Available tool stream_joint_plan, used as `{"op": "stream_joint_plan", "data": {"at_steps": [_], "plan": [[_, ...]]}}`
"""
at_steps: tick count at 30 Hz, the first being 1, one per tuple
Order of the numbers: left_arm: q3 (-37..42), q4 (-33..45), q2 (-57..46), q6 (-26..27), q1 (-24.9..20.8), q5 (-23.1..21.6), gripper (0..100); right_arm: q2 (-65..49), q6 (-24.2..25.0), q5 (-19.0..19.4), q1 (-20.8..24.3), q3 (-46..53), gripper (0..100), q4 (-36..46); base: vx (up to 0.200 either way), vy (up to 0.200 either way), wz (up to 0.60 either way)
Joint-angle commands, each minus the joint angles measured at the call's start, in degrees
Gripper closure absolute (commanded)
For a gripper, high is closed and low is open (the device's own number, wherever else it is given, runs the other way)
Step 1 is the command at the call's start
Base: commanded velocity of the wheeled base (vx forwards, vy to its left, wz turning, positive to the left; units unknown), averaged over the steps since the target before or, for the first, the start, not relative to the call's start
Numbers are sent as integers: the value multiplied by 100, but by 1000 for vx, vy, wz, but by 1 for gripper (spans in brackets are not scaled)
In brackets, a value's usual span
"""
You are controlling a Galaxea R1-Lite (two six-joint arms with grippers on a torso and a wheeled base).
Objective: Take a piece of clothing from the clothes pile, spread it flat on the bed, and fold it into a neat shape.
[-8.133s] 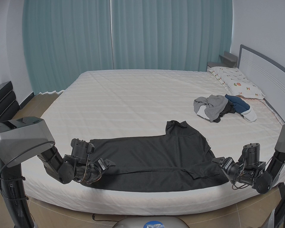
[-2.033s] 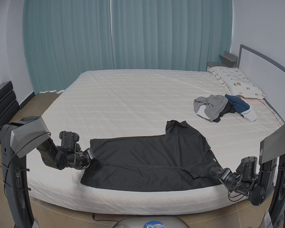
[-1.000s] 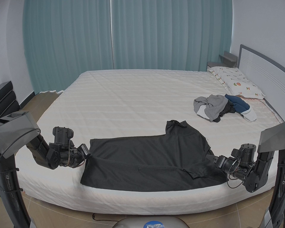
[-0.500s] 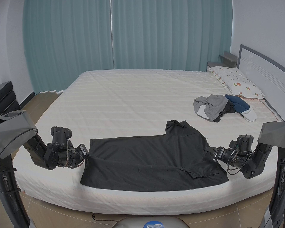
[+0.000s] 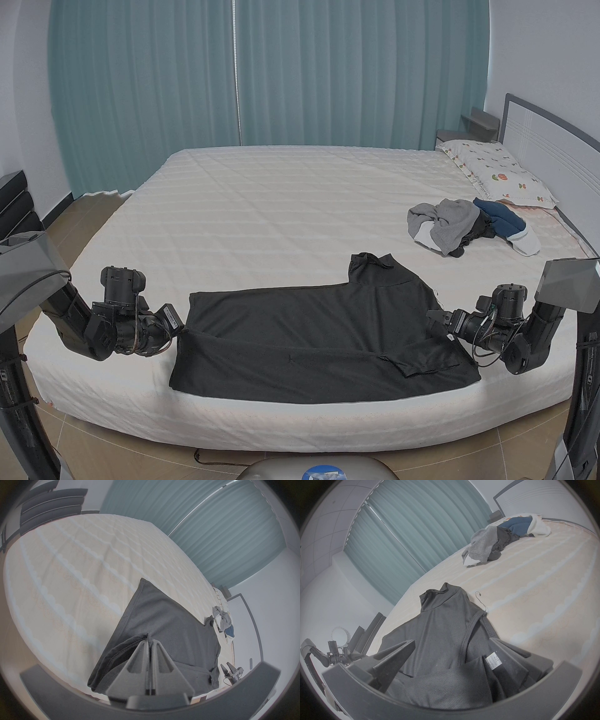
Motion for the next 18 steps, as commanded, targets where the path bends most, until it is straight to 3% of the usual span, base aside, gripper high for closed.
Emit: {"op": "stream_joint_plan", "data": {"at_steps": [1,8,18], "plan": [[14,-3,-40,-5,-3,-2,100,-12,-9,45,7,21,0,-2,0,0,0],[40,6,-67,-14,23,-2,100,67,-61,265,51,-58,0,-2,0,0,0],[84,-3,-84,-119,23,-2,100,348,-158,265,209,-207,0,-2,0,0,0]]}}
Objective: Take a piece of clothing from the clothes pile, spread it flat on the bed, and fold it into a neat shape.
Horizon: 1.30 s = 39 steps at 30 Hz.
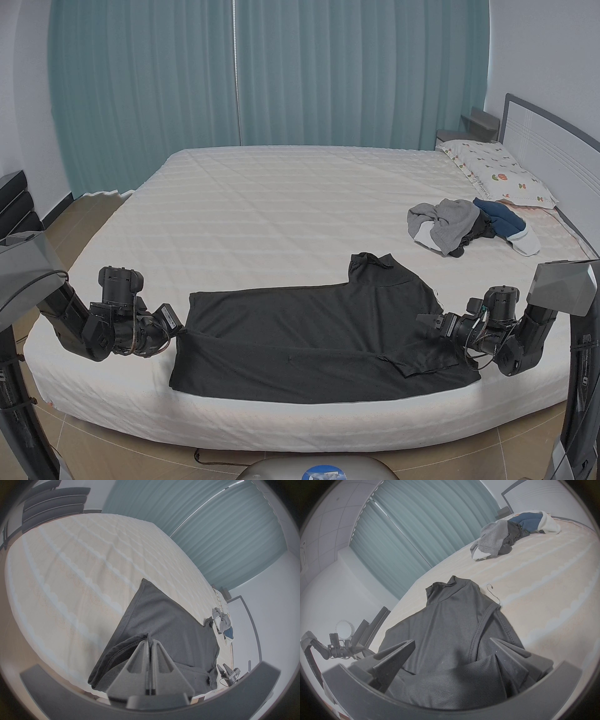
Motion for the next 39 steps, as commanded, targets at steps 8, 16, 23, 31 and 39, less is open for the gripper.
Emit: {"op": "stream_joint_plan", "data": {"at_steps": [8,16,23,31,39], "plan": [[13,0,0,-7,1,-2,100,100,-219,1,-178,48,0,-9,0,0,0],[22,0,0,2,10,-2,100,372,-333,10,-230,30,0,-61,0,0,0],[22,9,0,2,10,-2,100,478,-333,19,-178,-5,0,-70,0,0,0],[49,0,9,2,10,-2,100,267,-360,37,-292,206,100,-79,0,0,0],[57,0,0,2,10,7,100,161,-342,89,-336,391,100,-281,0,0,0]]}}
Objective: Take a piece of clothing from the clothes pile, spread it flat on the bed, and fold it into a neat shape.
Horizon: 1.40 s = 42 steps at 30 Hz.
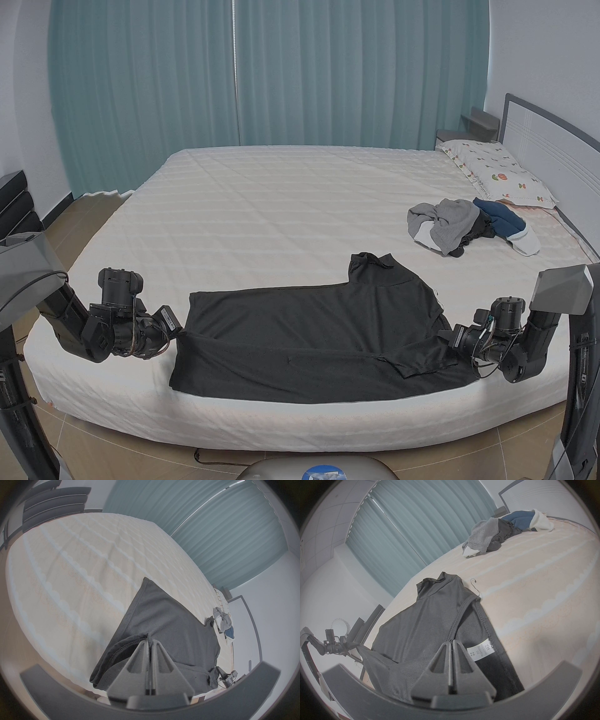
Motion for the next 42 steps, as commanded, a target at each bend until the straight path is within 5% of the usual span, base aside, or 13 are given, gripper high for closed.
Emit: {"op": "stream_joint_plan", "data": {"at_steps": [1,16,27,42], "plan": [[2,-3,1,-2,1,7,100,-104,21,14,-15,111,100,-74,0,0,0],[319,76,-728,112,45,16,100,-1088,294,286,-129,1447,100,-1005,0,0,0],[416,1096,-1194,596,230,16,100,-1984,514,655,-428,2757,100,-1620,0,0,0],[1040,964,-1168,543,124,-107,100,-2723,443,1060,-973,3609,100,-1656,0,0,0]]}}
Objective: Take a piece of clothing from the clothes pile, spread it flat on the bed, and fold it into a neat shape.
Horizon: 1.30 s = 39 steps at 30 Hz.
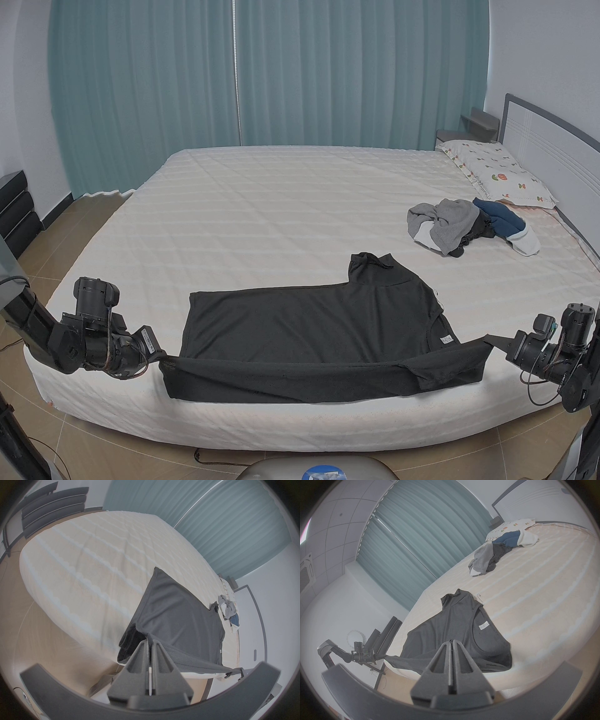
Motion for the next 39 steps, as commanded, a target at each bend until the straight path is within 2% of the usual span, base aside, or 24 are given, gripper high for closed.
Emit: {"op": "stream_joint_plan", "data": {"at_steps": [1,12,17,28,32,39], "plan": [[152,-1,-22,-9,-97,-21,100,-200,-44,5,-90,161,100,-76,0,0,0],[20,-10,118,-18,-194,-3,100,265,-219,-4,-151,82,100,-67,0,0,0],[-243,-1,444,-18,-194,58,100,670,-246,-4,-99,-349,100,-58,0,0,0],[-823,-1,1076,-71,-150,190,100,1478,-228,-136,402,-1351,100,-14,0,0,0],[-1096,-1,1349,-168,-159,436,100,1698,-228,-320,437,-1667,100,126,0,0,0],[-1333,7,1630,-168,-159,462,100,1830,-228,-443,437,-2168,100,540,0,0,0]]}}
